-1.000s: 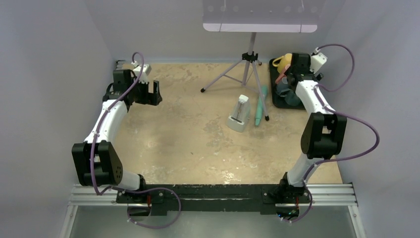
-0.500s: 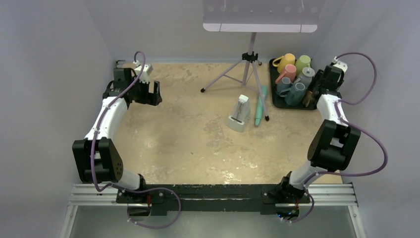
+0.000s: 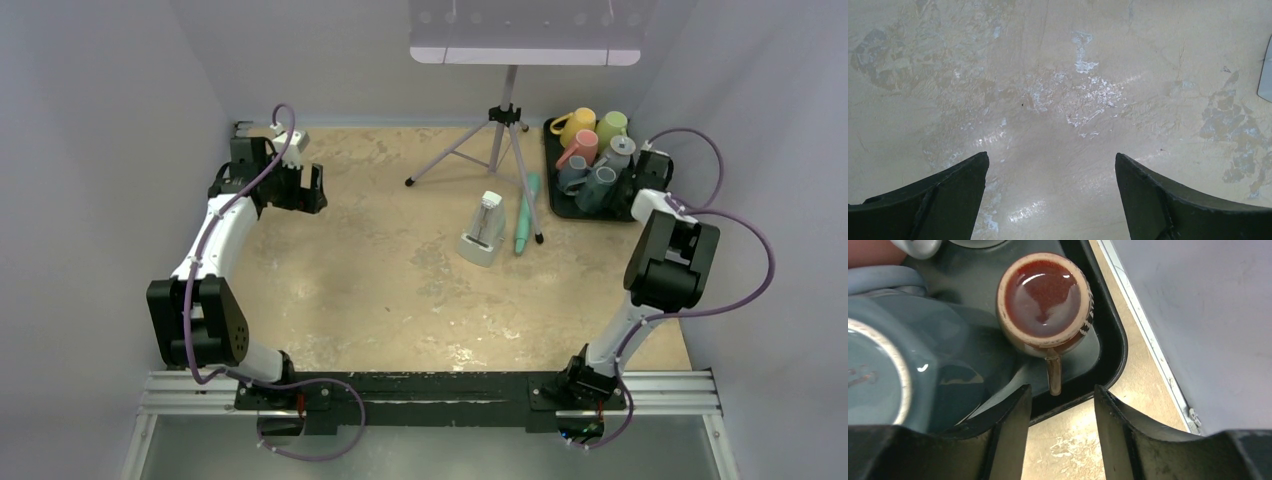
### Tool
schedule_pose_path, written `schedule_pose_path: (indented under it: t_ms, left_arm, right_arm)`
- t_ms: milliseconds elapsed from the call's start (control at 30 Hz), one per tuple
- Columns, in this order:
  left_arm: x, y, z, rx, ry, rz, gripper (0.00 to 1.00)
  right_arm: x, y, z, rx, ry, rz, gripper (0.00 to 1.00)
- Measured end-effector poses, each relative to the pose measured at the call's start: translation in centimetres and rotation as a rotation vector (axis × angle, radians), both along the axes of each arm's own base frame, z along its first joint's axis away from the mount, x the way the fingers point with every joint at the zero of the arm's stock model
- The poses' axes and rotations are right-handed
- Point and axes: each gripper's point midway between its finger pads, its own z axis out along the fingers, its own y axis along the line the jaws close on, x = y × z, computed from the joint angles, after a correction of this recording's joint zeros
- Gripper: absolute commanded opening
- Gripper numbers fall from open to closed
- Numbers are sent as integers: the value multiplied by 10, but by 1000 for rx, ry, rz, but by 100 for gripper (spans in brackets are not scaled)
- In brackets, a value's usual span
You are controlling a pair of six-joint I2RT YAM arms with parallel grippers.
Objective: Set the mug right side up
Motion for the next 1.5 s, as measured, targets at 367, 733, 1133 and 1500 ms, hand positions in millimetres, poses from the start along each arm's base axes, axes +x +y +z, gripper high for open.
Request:
schedule_pose_path:
  t_ms: [367, 733, 1133, 1500]
  left_arm:
    - [1, 0, 0, 1, 0, 0, 100]
    - [4, 1, 2, 6, -7, 1, 100]
    - [4, 2, 2, 14, -11, -8, 100]
    - [-1, -2, 4, 2, 7, -25, 100]
  right_arm:
    - [8, -14, -21, -48, 84, 47, 44]
    - [27, -19, -32, -59, 113, 103, 15]
    - [18, -14, -21, -66, 119, 117, 0]
    - [4, -15, 74, -94, -94, -15, 0]
